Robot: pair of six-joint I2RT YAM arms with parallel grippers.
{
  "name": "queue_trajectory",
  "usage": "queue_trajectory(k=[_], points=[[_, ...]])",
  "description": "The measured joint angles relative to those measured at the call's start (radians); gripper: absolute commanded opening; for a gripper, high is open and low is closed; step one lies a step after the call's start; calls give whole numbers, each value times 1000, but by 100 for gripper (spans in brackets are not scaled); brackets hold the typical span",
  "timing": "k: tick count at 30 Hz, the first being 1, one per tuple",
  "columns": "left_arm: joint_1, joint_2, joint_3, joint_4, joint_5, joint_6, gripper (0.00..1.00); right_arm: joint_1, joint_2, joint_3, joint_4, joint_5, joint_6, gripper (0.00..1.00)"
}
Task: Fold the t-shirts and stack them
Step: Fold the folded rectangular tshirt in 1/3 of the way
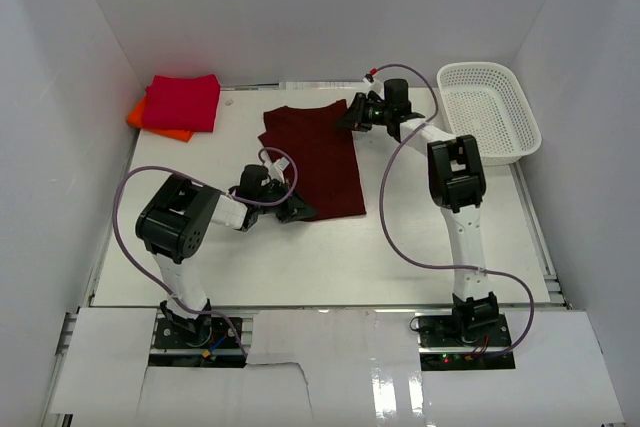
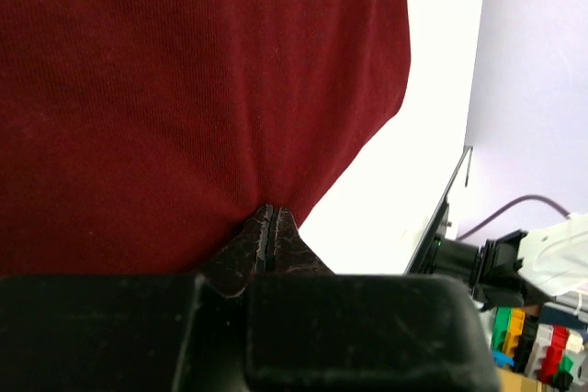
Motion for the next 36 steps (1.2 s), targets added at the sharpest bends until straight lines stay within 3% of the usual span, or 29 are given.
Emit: queue_trajectory(k=[1, 4, 6, 13, 22, 28, 36], points=[[-5, -8, -8, -7, 2, 3, 0, -3, -54, -57, -7, 4, -23, 35], [-24, -39, -40, -26, 9, 7, 0, -7, -240, -229, -43, 25, -83, 53], [-35, -65, -66, -39, 12, 10, 0, -10, -372, -346, -52, 40, -122, 56], [-65, -159, -153, -90, 18, 17, 0, -11, -697, -674, -144, 82, -202, 59], [-140, -218, -175, -165, 5, 21, 0, -10, -835, -1147, -279, 83, -221, 63], [-148, -221, -149, -224, 0, 31, 0, -3, -981, -1321, -231, 66, -206, 64], [-148, -219, -89, -277, -18, 53, 0, 26, -1015, -1395, -142, 32, -155, 64]])
